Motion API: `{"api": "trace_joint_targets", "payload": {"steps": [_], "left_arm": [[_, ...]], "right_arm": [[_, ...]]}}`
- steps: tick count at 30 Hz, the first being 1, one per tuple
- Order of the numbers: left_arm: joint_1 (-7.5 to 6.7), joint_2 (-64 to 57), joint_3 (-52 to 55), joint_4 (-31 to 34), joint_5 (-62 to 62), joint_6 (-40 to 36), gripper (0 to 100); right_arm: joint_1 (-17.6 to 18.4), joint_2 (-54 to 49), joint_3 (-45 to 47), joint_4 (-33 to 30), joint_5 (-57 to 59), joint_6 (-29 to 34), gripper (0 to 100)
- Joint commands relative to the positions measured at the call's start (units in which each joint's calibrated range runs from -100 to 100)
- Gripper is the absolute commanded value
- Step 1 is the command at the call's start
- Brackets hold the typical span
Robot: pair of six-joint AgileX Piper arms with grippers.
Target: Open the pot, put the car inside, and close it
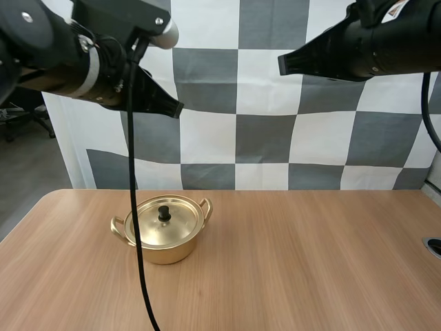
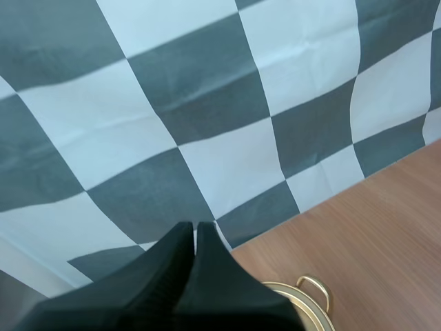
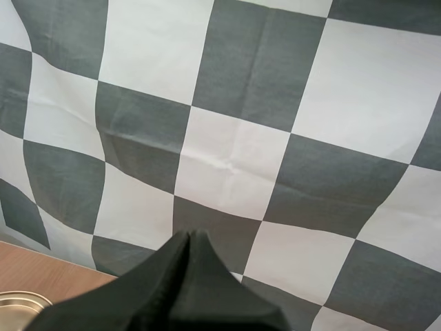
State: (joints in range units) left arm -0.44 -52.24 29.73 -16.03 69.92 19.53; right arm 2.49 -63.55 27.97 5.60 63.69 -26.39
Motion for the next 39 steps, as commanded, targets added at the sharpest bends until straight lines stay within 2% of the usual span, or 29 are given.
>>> {"api": "trace_joint_targets", "payload": {"steps": [1,3,7,9,15,20,26,30,36,39], "left_arm": [[0.06,-17.3,0.1,-0.3,-4.2,0.0,0],[0.06,-21.1,0.6,-0.6,-10.2,-0.8,0],[0.06,-28.2,4.0,-0.6,-26.3,-7.8,0],[0.14,-30.6,6.9,-0.4,-30.6,-9.4,0],[1.61,-33.4,19.3,2.8,-39.4,-12.3,0],[1.61,-36.7,26.3,2.8,-43.2,-14.6,0],[1.61,-41.1,29.1,3.1,-38.8,-14.6,0],[1.61,-44.4,32.4,3.2,-37.9,-14.6,0],[1.61,-47.7,43.1,3.6,-39.2,-14.6,0],[1.61,-47.8,49.4,4.7,-45.1,-14.5,0]], "right_arm": [[0.0,-6.5,4.6,0.0,-3.8,0.0,0],[0.0,-10.9,9.0,0.0,-7.9,0.0,0],[0.0,-19.3,19.1,0.0,-19.1,0.1,0],[0.0,-22.8,23.5,0.0,-25.8,0.1,0],[0.0,-27.2,33.3,-0.1,-38.3,0.1,0],[0.0,-29.0,36.2,-2.6,-38.2,0.1,0],[0.0,-36.0,36.3,-2.9,-34.2,0.1,0],[0.0,-36.5,36.9,-3.0,-32.6,0.2,0],[0.0,-36.5,43.2,-2.9,-33.3,0.3,0],[0.0,-36.5,49.7,-4.0,-37.7,0.3,0]]}}
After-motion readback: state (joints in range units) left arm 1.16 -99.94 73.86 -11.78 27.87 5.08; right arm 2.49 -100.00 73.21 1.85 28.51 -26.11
